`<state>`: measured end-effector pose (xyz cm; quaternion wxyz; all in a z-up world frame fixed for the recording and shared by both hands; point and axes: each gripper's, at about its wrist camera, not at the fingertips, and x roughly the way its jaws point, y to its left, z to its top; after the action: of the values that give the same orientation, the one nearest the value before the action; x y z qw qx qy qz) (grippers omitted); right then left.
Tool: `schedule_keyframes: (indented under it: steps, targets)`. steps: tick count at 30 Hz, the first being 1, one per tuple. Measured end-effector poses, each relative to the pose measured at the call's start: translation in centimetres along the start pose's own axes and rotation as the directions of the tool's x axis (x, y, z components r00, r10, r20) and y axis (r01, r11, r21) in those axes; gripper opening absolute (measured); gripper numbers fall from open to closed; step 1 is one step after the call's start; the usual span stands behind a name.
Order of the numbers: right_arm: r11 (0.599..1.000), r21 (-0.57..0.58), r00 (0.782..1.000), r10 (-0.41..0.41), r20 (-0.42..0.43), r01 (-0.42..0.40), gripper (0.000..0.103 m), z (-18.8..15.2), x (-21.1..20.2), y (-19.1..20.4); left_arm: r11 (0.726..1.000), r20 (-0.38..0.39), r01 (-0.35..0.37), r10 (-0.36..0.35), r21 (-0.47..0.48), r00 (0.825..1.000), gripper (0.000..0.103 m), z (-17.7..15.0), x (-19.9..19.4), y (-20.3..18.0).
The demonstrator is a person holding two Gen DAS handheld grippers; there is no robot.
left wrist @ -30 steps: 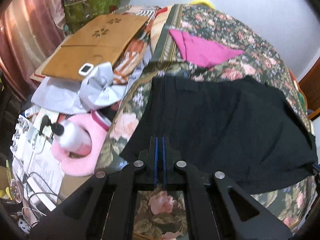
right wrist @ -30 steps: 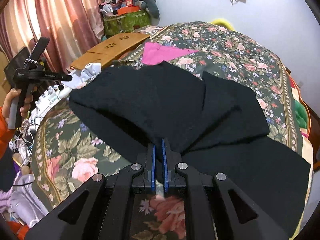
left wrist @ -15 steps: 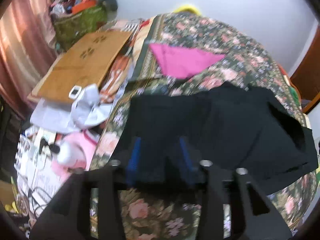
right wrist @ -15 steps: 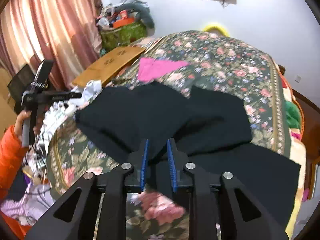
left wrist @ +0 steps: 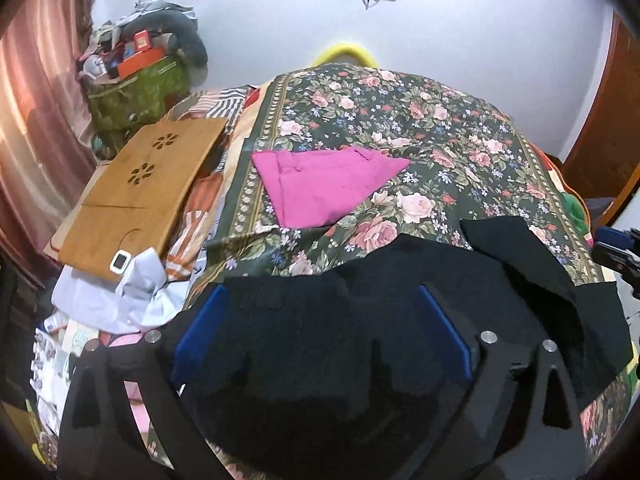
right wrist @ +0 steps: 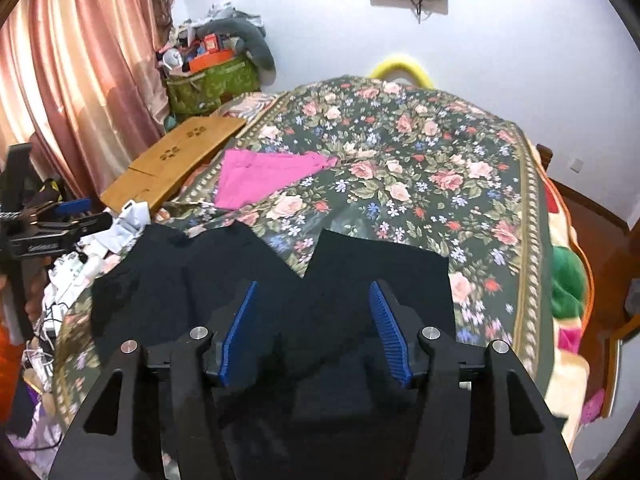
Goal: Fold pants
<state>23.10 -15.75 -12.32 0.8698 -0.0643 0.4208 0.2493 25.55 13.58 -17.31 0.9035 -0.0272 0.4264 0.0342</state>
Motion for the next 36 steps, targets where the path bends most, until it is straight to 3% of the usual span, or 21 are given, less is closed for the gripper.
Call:
schedule_keyframes:
  steps: [11,20,23,25,28,33,36]
  targets:
    - [0.998,-0.056,0.985,0.029,-0.17,-0.039,0.054,4.0,11.0,-1.4,1.0,-0.079,0.0,0.001,0.022,0.997,0.095,0.9,6.5,-0.9]
    - [0.997,-0.061,0.954,0.032,-0.298,-0.052,0.054,3.8,18.1,-1.9,1.0,-0.126,-0.005,0.008,0.031,0.992,0.095,0.8,9.6,-1.1]
    - [0.995,-0.093,0.962,0.011,-0.273,-0.037,0.05,3.6,18.3,-1.5,0.999,-0.131,-0.006,0.012,0.041,0.991,0.095,0.7,9.9,-1.3]
    - [0.995,-0.094,0.965,0.0,-0.261,-0.025,0.03,3.4,18.3,-1.5,0.999,-0.131,-0.006,0.013,0.049,0.991,0.095,0.6,9.9,-1.6]
    - [0.995,-0.095,0.968,-0.026,-0.248,0.002,0.016,3.0,18.0,-1.7,0.998,-0.136,-0.001,0.009,0.058,0.991,0.095,0.5,9.8,-2.2]
    - [0.998,-0.064,0.973,-0.022,-0.23,0.007,0.013,3.6,17.5,-2.3,0.995,-0.129,-0.003,0.016,0.098,0.992,0.095,0.6,8.8,-3.6]
    - [1.0,-0.006,0.985,-0.003,-0.175,0.002,0.013,4.1,15.1,-3.4,0.992,-0.119,0.003,0.012,0.124,0.993,0.095,0.7,7.8,-4.6]
